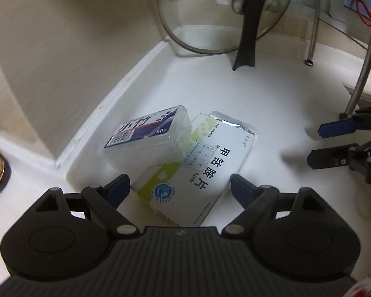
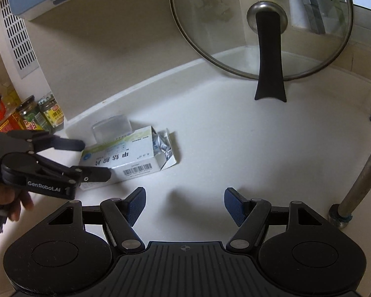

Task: Collect trash
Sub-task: 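Move the left tool to the white medicine box while the right tool approaches the toothpick box, then grasp the white medicine box with the left tool while the right tool grasps the clear toothpick box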

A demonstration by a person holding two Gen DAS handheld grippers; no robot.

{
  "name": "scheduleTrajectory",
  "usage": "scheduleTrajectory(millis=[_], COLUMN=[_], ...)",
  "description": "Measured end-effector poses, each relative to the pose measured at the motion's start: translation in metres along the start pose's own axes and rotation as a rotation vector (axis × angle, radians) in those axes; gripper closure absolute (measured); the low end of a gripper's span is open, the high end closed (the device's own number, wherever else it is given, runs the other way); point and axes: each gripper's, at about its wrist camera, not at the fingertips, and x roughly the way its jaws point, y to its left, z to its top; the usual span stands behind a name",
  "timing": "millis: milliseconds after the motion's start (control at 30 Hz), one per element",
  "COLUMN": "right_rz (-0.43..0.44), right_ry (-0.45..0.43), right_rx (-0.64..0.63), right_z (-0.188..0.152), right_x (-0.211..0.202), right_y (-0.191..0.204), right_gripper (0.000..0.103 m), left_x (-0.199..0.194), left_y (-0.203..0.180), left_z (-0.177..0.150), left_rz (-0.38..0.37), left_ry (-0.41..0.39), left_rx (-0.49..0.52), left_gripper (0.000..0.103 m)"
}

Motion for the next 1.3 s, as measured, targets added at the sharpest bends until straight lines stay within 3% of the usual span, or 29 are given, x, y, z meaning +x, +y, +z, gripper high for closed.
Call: scheduleTrajectory(millis=[300, 633, 767, 1033, 1133, 1300], right_rz=[-0.018, -0.015, -0.017, -0.033, -0.045, -0.057], right_ry=[0.011, -0.009, -0.016, -0.034, -0.033, -0.035], right_rx=[0.016, 0.035, 0.046, 0.067, 0.077, 0.089], right_z=[-0.004, -0.002, -0.002, -0.007, -0.01, -0.013], right_x=[-0.001, -0.004, -0.007, -0.02, -0.024, -0.029], right_y=[-0.005, -0.007, -0.011, -0.021, -0.026, -0.031], right_gripper=[0.033, 0.033, 0.033, 0.033, 0.033, 0.033], left_x=[0.006, -0.03, -0.038, -0.016, -0.004, -0.007], left_y=[-0.003, -0.033, -0.044, -0.056, -0.06, -0.065], left_z=[0.001, -0.014, -0.02, 0.0, 0.005, 0.001], left_rz=[-0.053, -0.056, -0.066, -0.119, -0.139, -0.116], left_ry=[0.023, 0.091, 0.075, 0.065, 0.091, 0.108], left_rx=[-0.012, -0.034, 0.019, 0.148, 0.145, 0.121], left_gripper=[0.02, 0.022, 0.019, 0.017, 0.025, 0.027])
